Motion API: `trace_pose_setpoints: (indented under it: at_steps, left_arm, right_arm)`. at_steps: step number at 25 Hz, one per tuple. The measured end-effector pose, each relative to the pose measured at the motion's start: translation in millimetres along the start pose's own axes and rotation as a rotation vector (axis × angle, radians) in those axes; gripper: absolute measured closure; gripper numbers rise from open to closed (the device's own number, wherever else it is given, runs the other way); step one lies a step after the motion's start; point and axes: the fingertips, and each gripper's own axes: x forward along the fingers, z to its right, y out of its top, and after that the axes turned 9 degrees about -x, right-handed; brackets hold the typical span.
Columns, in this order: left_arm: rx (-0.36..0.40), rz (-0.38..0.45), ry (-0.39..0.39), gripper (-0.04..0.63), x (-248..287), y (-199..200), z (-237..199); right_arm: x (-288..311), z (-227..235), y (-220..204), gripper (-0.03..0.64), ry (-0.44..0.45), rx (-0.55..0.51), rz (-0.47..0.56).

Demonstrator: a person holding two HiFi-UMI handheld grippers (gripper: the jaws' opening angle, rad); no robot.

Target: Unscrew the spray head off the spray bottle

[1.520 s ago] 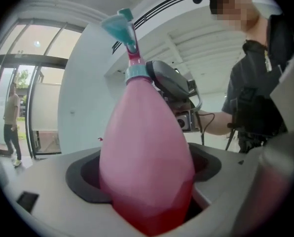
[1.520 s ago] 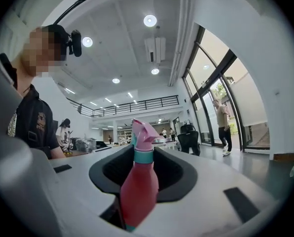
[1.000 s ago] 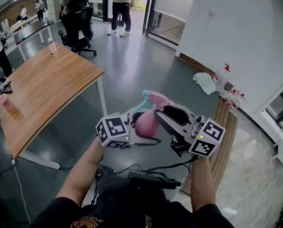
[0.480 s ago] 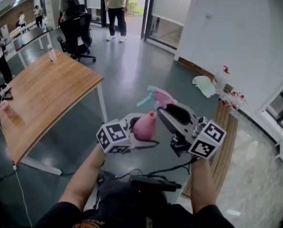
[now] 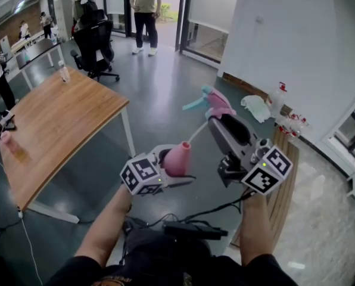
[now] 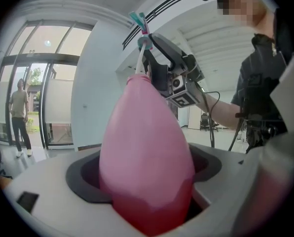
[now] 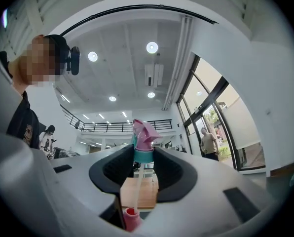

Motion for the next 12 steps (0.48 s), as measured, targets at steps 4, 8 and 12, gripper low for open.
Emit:
trace_pose_setpoints:
  at_steps: [4, 8, 12]
  left_arm:
    - [-0.003, -0.016, 0.033, 0.15, 0.6, -3.4, -8.3]
    - [-0.01, -0.041, 0.076, 0.15, -5.5, -14.9, -19.8]
    - [-0.017, -0.02, 0.132, 0.15, -15.4, -10.4, -29.3]
  right_arm:
    - [-5.3, 11.4, 18.4, 0.482, -0.037, -0.009, 0.059]
    - [-4.6, 13.4, 27.0, 0.482, -0.061, -0.023, 0.088]
    - [-3.5, 11.6, 20.7, 0.482, -0.087, -0.041, 0.066]
